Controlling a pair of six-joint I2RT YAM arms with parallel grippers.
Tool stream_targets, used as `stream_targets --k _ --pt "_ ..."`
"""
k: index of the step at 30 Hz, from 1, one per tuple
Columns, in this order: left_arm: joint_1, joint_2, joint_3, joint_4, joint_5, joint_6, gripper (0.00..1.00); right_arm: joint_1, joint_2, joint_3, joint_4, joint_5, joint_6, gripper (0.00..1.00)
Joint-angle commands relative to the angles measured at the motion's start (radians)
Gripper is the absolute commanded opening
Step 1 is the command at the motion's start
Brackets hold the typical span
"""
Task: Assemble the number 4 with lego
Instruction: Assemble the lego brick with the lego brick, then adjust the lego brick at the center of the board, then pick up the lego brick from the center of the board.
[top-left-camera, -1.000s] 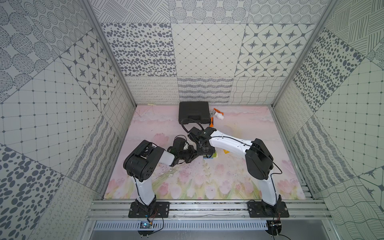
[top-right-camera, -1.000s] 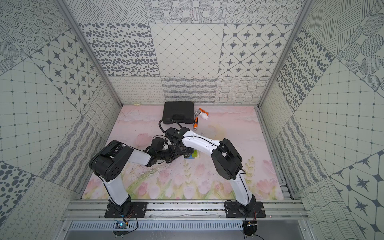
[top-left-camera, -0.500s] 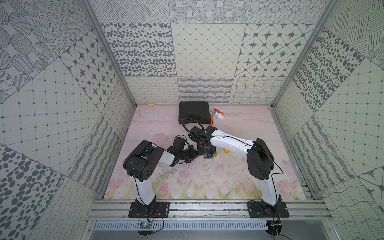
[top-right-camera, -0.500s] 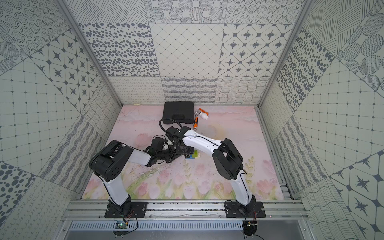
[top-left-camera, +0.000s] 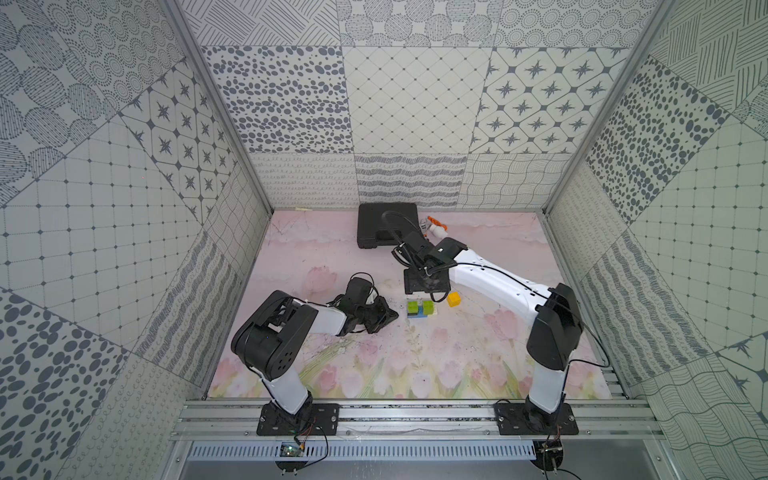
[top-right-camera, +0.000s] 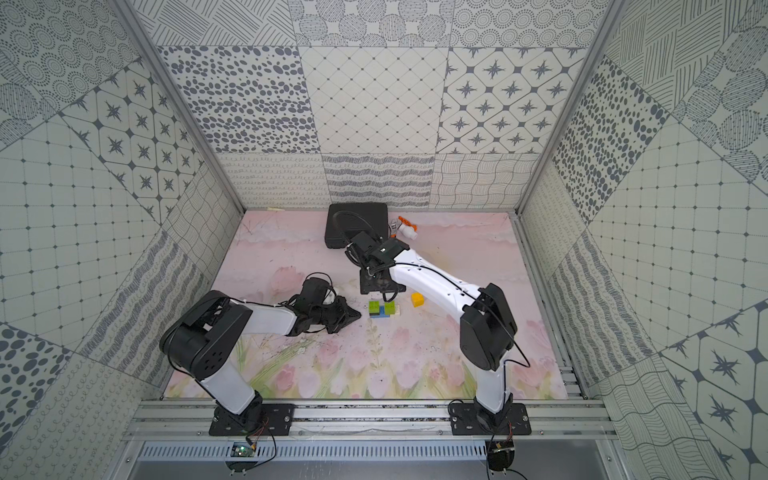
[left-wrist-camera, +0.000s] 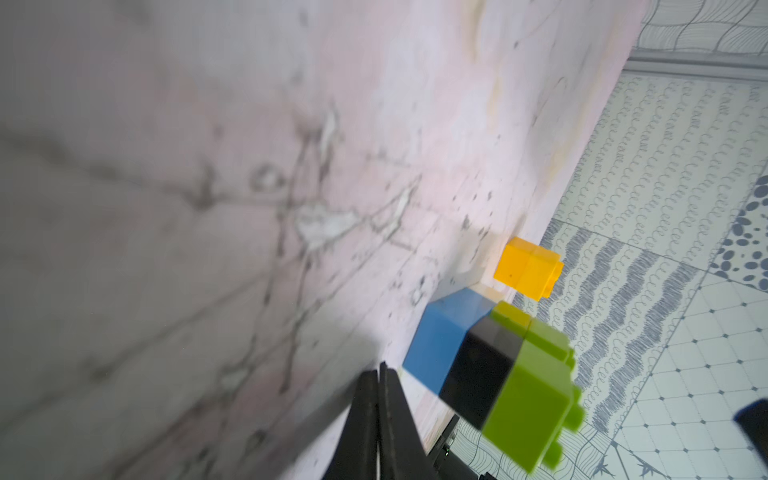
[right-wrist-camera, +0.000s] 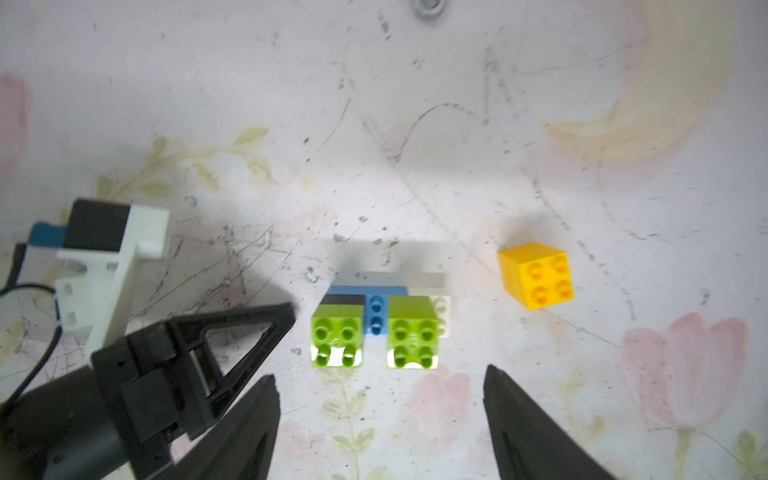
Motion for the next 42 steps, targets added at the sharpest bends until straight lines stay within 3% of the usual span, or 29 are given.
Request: stream_targets --k 1,5,12,21,28,33,42 --pt "-0.053 -0.063 -0.001 -0.383 -0.101 0.011 0.08 -0.131 -0.087 -0.121 0.107 -0.052 -0.077 0.81" --pt "-0.094 0.002 0.067 -0.380 -0.097 0.005 0.07 -0.238 -0.074 -0.183 0.159 -0.131 -0.164 0.80" --pt "-0.126 0.118 0.178 -0.395 -0.132 0.015 0.06 -0.240 0.016 -0.231 0.202 -0.096 -0.324 0.82" --pt "-0.108 0.225 0.311 -0.468 -0.193 0.077 0.05 -0.241 0.069 -0.270 0.217 -0.087 -0.335 0.78" --pt "-0.076 0.264 0.363 -0.477 -0.215 0.125 0.05 -0.241 0.083 -0.299 0.244 -0.094 -0.333 0.68" --pt "-0.058 0.280 0.377 -0.478 -0.221 0.137 0.05 -0.241 0.073 -0.325 0.255 -0.087 -0.318 0.50" --pt "-0.051 0.303 0.393 -0.460 -0.199 0.153 0.06 -0.236 -0.097 -0.378 0.187 0.009 -0.273 0.35"
